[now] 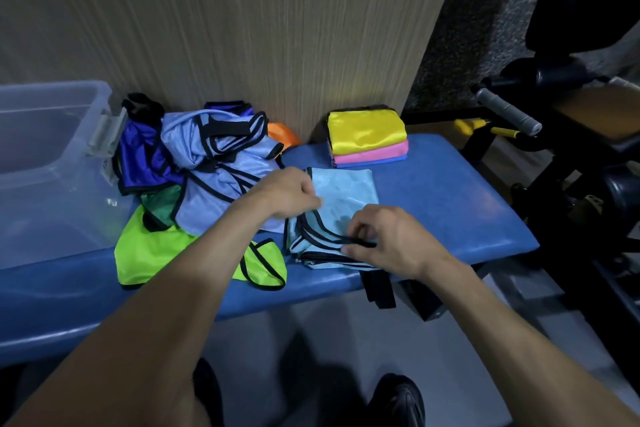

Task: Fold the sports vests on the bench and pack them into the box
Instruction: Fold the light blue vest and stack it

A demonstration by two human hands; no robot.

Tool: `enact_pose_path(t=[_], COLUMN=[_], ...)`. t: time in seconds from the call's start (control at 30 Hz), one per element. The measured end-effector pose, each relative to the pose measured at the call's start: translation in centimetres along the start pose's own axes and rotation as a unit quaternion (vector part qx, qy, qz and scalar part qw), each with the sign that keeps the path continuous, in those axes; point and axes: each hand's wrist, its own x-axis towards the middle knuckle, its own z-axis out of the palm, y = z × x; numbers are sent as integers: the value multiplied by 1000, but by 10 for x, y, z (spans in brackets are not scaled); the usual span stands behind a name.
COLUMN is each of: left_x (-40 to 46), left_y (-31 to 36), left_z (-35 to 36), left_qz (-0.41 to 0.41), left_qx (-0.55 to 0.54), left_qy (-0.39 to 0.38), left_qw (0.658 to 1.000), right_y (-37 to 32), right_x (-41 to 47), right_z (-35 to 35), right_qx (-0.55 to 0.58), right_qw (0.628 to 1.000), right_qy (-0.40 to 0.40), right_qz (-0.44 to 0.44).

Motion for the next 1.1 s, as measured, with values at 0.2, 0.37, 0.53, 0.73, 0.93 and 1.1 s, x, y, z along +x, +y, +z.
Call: enact_pose_path(t=[0.2, 0.37, 0.53, 0.73, 0.93, 1.1], left_x=[-29, -38, -42, -45, -45, -44], left_y=[-5, -8, -13, -14, -17, -21], left_z=[5, 16, 16, 23, 35, 45], left_qz=[-69, -76, -44, -32, -18, -19], left_qx=[-8, -107, -170, -327, -282, -283], left_qy=[-87, -67, -61, -49, -30, -27], left_qw=[994, 989, 983, 943, 959, 958], right_y=[-4, -4, -3, -14, -21, -35], right_x=[3, 2, 5, 8, 14, 11], right_z=[2, -5, -8, -10, 2, 17], right_qx=[74, 265, 359, 328, 234, 134], right_qw=[997, 960, 921, 928, 959, 986], right_qy=[2, -57, -52, -6, 40, 65], right_qz=[19, 76, 142, 175, 153, 73])
